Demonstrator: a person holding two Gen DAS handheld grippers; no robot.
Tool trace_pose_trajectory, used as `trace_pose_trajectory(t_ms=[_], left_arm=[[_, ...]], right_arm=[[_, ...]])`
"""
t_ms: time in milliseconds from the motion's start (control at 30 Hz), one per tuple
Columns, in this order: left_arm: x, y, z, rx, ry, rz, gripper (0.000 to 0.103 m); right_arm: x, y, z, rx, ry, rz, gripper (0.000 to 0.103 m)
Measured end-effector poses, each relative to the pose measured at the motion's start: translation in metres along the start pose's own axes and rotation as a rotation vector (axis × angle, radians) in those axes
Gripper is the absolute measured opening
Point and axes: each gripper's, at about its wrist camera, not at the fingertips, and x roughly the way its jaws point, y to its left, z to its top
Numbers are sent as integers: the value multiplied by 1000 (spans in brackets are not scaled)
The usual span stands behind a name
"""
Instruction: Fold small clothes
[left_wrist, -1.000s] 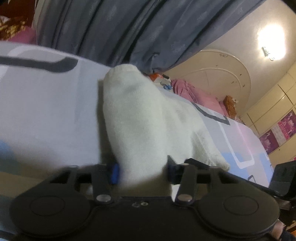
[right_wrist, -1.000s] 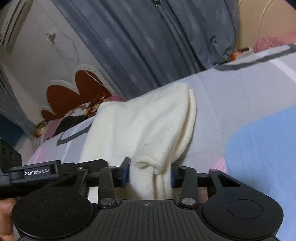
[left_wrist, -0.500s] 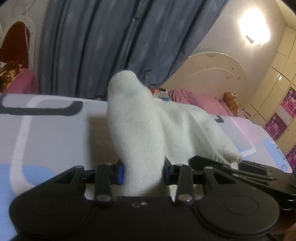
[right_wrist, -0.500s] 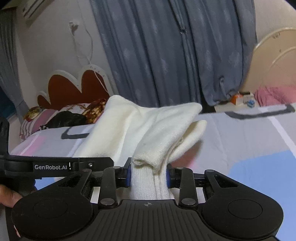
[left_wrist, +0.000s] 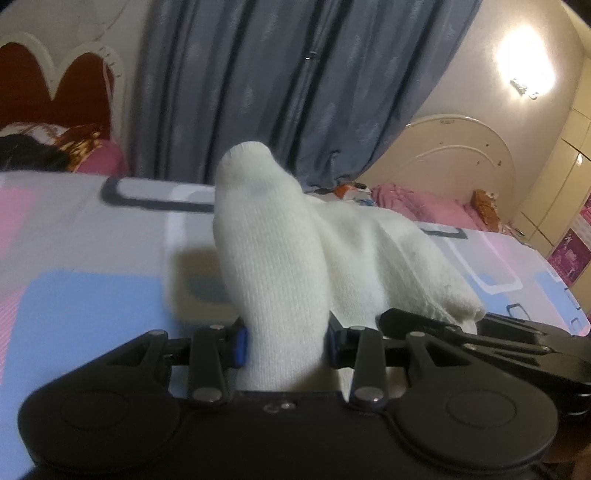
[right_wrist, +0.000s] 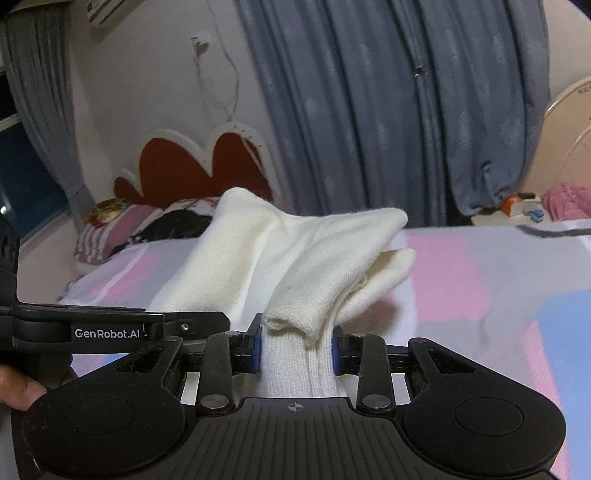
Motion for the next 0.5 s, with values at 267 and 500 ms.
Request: trace_pose_trajectory(t_ms=[267,500], left_arm=[[-14,47,-40,-44,47,38,36],[9,73,-69,-92,88,43,74]], right_arm=[[32,36,-33,13,77,55,32],[65,23,-68,78,165,66,32]])
